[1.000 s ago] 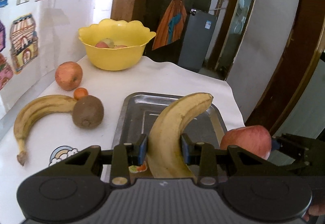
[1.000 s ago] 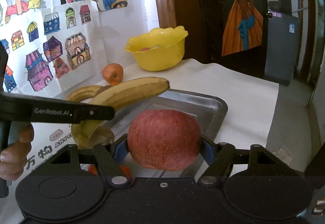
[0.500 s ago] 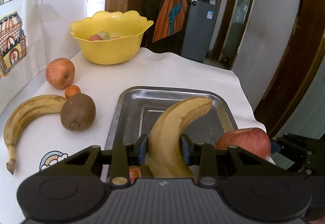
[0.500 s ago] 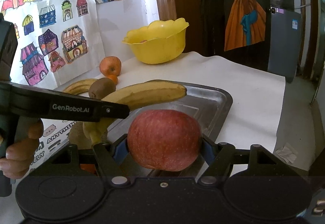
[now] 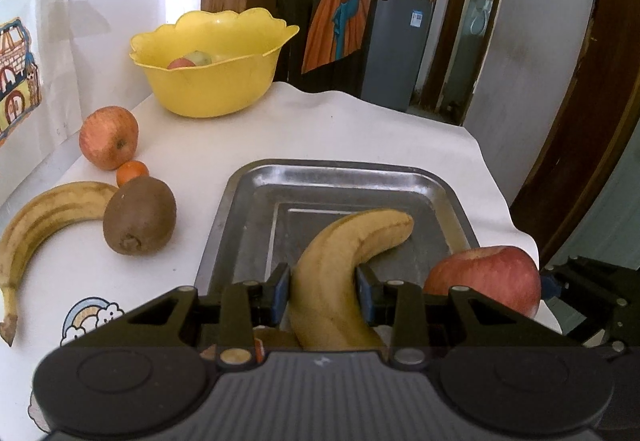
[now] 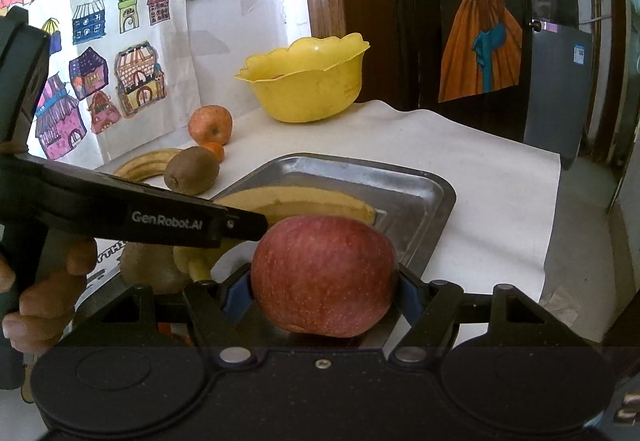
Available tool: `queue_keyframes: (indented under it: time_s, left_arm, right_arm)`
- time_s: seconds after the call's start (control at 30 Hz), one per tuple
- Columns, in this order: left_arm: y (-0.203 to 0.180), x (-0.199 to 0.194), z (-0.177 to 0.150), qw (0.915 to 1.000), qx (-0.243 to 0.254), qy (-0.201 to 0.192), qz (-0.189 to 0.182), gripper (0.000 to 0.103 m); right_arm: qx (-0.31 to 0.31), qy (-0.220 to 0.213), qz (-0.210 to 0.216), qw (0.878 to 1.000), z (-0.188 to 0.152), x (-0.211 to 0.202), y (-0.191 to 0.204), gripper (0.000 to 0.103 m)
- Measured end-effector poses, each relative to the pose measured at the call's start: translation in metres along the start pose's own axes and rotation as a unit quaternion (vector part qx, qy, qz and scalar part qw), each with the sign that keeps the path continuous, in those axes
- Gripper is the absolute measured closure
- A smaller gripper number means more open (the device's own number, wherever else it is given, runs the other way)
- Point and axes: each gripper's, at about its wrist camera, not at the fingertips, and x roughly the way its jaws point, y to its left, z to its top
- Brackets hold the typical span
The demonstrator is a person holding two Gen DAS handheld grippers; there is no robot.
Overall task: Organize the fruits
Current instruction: 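Carry the banana and the apple over the metal tray with both tools, then open both tools to set the banana and apple on the tray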
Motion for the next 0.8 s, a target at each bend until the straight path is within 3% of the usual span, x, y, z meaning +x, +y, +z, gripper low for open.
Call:
queue_keyframes:
  time_s: [0.27, 0.47, 0.73, 0.8]
  left_arm:
    - [0.000, 0.000, 0.001, 1.0000, -0.001, 0.003, -0.004, 0.064]
    - [-0.001, -0.014, 0.002, 0.9998, 0.008, -0.017, -0.012, 0.062]
    - [0.002, -0.047, 0.004, 0.9986, 0.005, -0.051, -0.014, 0.035]
    - [0.004, -0.059, 0.003, 0.9977, 0.002, -0.067, -0.012, 0.019]
  right_arm:
    - [0.006, -0.016, 0.000, 1.000, 0.000, -0.003, -0.001, 0.029]
    - [0.012, -0.021, -0.012, 1.000, -0.001, -0.010, -0.002, 0.025]
    - [0.011, -0.055, -0.028, 0.998, -0.001, -0.041, 0.009, 0.014]
    - [0.007, -0.067, -0.036, 0.997, -0.001, -0.052, 0.014, 0.010]
